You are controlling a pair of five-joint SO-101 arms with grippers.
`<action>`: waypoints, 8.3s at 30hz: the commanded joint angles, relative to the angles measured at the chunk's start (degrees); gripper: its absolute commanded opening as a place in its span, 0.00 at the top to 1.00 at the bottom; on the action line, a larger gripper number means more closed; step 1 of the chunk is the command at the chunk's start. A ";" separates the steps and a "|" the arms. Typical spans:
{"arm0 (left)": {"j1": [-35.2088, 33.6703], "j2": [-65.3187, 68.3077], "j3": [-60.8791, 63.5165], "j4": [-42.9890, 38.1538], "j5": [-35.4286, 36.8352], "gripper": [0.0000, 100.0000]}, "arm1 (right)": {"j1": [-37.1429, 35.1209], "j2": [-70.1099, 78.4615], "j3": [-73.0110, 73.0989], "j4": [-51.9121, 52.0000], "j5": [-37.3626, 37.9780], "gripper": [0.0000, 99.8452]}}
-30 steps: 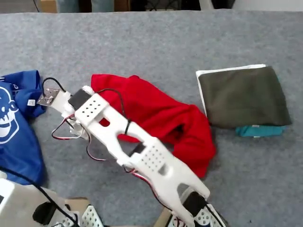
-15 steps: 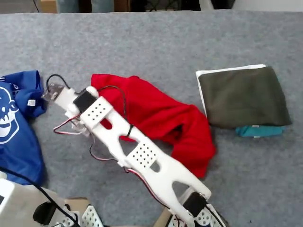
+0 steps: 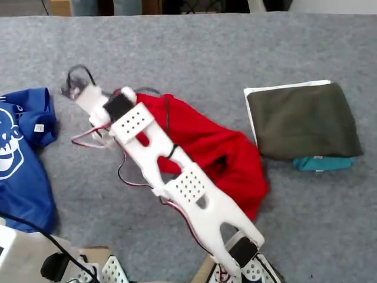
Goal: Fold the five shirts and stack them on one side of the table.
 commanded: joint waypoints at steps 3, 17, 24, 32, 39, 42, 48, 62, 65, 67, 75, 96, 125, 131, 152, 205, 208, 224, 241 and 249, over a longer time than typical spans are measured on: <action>-0.31 -0.53 -0.22 -0.53 -0.09 0.74 | -8.88 -22.73 -1.10 0.44 0.00 0.99; 0.04 -0.53 -0.13 -0.44 0.00 0.74 | -21.54 -56.75 -0.57 -16.53 -7.74 0.99; 1.36 -0.53 -0.13 -0.35 0.00 0.74 | 0.97 -60.00 14.55 -8.79 -7.56 0.99; 5.32 -1.14 -1.36 5.19 0.00 0.74 | 22.95 -53.05 46.02 -3.96 7.82 0.99; 12.62 -1.14 -8.57 20.92 -0.35 0.74 | 37.71 -42.51 62.55 -12.13 20.75 0.99; 17.19 -1.23 -13.67 28.13 -0.44 0.74 | 40.97 -36.53 65.19 -18.55 21.89 0.99; 28.09 -1.23 -28.00 46.95 -16.26 0.74 | 42.11 -24.22 65.27 -30.95 18.46 0.99; 57.01 -13.71 -16.40 55.38 -53.80 0.74 | 39.91 -20.18 65.89 -35.69 16.53 0.99; 63.25 -15.03 -9.19 55.30 -53.27 0.74 | 39.91 -20.18 65.89 -35.78 16.53 0.99; 65.19 -15.03 -6.29 55.21 -52.75 0.74 | 39.91 -20.18 65.89 -35.96 16.53 0.99; 63.43 -14.86 -1.54 51.43 -52.22 0.74 | 39.65 -20.09 65.98 -37.01 16.53 0.99; 66.86 -15.12 2.33 44.48 -48.88 0.85 | 39.65 -19.21 65.45 -37.80 16.53 0.99; 63.87 0.88 -8.84 44.84 -46.33 0.85 | 39.56 -19.21 65.36 -37.80 16.62 0.99; 66.51 0.79 -6.11 44.66 -46.33 0.85 | 39.56 -19.21 65.36 -37.80 16.62 0.99; 60.97 0.62 -25.89 54.95 -46.33 0.97 | 39.56 -19.21 65.36 -37.80 16.62 0.99; 77.76 26.55 -39.96 33.85 16.35 0.85 | 39.65 -19.21 65.27 -37.89 16.62 0.99; 77.41 29.45 -46.29 37.98 16.53 0.85 | 39.65 -19.21 65.27 -37.89 16.62 0.99; 77.93 31.91 -60.44 50.11 7.65 0.85 | 39.65 -19.21 65.27 -37.89 16.62 0.99; 72.40 38.15 -58.77 47.65 9.05 0.85 | 39.65 -19.21 65.27 -37.80 16.62 0.99; 70.46 38.15 -58.77 47.74 8.79 0.85 | 39.65 -19.21 65.27 -37.80 16.62 0.99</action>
